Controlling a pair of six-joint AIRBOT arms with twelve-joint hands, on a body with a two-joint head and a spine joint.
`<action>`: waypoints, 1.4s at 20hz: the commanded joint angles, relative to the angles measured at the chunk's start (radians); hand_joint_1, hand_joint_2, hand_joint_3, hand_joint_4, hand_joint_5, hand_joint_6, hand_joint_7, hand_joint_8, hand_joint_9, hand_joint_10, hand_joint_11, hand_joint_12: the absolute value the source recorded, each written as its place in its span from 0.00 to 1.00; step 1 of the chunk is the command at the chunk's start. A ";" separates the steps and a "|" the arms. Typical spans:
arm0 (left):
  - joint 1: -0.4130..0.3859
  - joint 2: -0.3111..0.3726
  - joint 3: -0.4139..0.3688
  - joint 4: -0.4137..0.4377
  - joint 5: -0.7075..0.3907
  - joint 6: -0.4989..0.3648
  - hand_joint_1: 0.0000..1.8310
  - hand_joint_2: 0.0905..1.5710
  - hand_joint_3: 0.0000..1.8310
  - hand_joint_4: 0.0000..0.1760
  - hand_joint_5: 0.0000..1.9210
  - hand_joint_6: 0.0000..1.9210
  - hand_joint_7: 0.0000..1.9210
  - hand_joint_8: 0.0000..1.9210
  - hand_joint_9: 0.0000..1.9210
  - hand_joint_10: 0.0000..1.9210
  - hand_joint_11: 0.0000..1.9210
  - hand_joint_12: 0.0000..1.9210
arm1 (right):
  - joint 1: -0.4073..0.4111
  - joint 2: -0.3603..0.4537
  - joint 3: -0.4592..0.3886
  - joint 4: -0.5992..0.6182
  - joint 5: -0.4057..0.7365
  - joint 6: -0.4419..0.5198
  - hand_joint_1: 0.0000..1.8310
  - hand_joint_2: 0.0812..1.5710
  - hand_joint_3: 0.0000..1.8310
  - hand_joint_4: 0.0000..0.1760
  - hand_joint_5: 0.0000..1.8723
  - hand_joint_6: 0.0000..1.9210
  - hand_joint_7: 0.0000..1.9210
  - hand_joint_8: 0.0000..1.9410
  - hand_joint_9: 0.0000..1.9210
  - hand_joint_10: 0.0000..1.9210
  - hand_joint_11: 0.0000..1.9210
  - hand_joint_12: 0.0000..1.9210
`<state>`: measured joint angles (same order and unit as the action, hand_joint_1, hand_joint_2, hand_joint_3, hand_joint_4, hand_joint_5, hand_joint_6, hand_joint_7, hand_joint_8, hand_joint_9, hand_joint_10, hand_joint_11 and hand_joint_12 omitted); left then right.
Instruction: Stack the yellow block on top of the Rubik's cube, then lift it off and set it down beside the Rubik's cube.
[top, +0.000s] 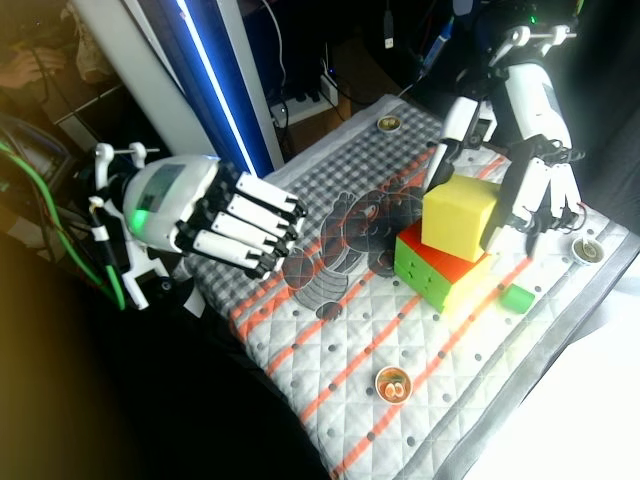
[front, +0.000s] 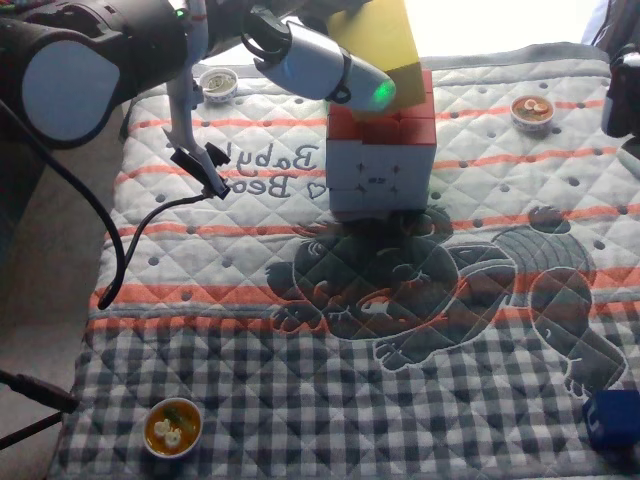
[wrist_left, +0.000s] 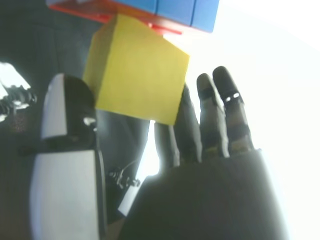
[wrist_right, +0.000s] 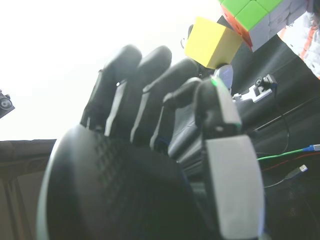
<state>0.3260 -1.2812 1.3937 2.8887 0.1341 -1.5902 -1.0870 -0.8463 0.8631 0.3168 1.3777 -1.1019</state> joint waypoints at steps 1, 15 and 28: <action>-0.006 -0.003 0.004 0.001 0.093 0.001 0.47 0.64 0.00 0.01 0.23 0.07 0.11 0.00 0.00 0.04 0.00 0.17 | 0.016 0.000 0.005 -0.016 0.122 -0.001 0.65 0.79 0.00 0.00 0.31 0.74 0.44 0.72 0.34 0.77 0.23 1.00; -0.004 0.035 -0.043 -0.016 0.176 0.002 0.43 0.59 0.00 0.75 0.08 0.00 0.04 0.00 0.00 0.00 0.00 0.00 | 0.021 0.000 0.009 -0.013 0.122 -0.001 0.59 0.75 0.00 0.00 0.24 0.52 0.36 0.56 0.29 0.68 0.11 0.96; 0.083 0.298 -0.342 -0.017 0.633 0.002 0.20 0.62 0.01 0.86 0.09 0.01 0.11 0.02 0.00 0.27 0.00 0.82 | 0.151 -0.015 0.051 -0.056 0.024 -0.001 0.45 0.62 0.00 0.00 0.07 0.19 0.10 0.09 0.01 0.31 0.00 0.65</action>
<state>0.4259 -0.9787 1.0401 2.8590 0.6056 -1.5822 -0.9352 -0.8600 0.9169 0.2760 1.3045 -1.1019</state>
